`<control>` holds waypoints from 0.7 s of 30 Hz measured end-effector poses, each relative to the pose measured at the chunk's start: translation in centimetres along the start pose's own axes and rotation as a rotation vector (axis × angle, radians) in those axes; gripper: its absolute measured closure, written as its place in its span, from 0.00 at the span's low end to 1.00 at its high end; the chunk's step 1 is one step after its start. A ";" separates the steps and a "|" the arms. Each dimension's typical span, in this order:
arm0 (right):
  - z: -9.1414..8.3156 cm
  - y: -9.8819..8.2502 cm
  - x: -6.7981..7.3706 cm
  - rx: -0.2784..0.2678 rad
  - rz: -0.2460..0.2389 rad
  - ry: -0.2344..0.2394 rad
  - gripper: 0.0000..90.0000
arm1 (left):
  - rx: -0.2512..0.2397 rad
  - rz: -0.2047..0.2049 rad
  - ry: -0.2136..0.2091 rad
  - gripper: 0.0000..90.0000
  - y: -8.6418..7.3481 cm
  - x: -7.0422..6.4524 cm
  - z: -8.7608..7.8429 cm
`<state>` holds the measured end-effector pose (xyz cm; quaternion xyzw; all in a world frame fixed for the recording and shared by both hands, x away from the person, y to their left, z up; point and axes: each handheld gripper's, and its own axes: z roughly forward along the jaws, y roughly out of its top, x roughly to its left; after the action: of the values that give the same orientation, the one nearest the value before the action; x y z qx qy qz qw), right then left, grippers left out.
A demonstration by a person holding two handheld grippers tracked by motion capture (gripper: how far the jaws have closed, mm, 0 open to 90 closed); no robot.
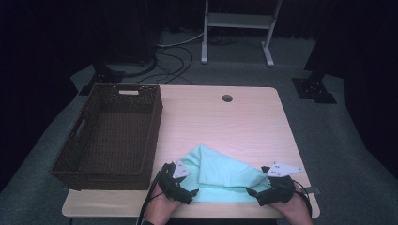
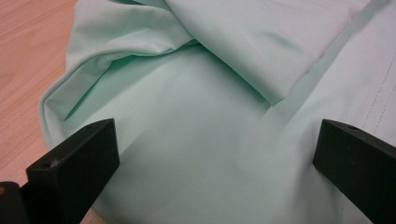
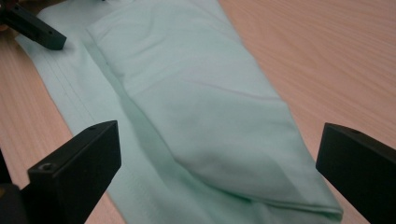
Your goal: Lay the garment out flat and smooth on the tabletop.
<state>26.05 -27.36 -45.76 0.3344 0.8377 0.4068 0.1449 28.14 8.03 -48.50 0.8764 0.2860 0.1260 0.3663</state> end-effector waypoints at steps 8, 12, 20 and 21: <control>1.0 1.4 -0.2 -0.023 -0.010 0.034 0.00 | 0.000 0.001 0.000 0.00 0.0 0.0 0.0; 1.5 2.0 0.1 -0.025 -0.031 0.052 0.00 | 0.000 0.000 0.001 0.00 0.0 0.0 0.0; 2.4 3.0 0.4 -0.037 -0.045 0.089 0.00 | 0.000 0.000 0.001 0.00 0.0 0.0 0.0; 2.5 3.1 0.5 -0.041 -0.049 0.096 0.00 | 0.000 0.001 0.000 0.00 0.0 0.0 0.0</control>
<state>28.36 -24.18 -44.85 0.2911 0.8431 0.4356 0.1213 28.14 8.02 -48.50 0.8765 0.2857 0.1264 0.3662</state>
